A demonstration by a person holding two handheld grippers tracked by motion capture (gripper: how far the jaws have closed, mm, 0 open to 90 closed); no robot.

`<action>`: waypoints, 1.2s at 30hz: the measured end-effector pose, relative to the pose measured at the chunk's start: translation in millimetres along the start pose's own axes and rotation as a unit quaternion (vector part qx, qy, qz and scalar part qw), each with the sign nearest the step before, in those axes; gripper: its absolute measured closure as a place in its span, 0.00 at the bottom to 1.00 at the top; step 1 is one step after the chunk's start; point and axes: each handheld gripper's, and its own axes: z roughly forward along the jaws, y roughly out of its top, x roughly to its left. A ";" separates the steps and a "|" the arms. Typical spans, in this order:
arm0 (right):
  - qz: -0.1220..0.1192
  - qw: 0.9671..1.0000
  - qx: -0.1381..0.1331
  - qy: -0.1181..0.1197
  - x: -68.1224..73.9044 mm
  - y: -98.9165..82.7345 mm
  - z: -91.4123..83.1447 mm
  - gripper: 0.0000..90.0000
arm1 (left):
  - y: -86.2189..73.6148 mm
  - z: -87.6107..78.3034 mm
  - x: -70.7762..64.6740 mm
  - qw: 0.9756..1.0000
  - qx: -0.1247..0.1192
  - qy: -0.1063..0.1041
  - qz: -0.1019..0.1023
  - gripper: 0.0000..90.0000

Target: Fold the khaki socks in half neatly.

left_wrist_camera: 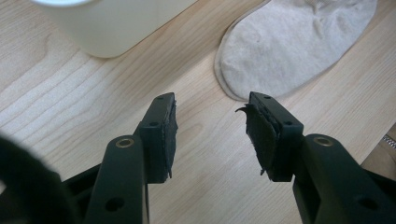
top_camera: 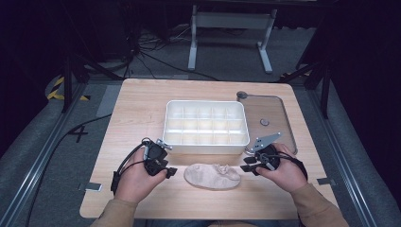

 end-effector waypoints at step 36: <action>-0.047 0.994 -0.055 0.083 61.1 24.8 46.9 0.98 | 8.1 14.6 -18.1 1.000 0.014 -0.008 0.027 0.58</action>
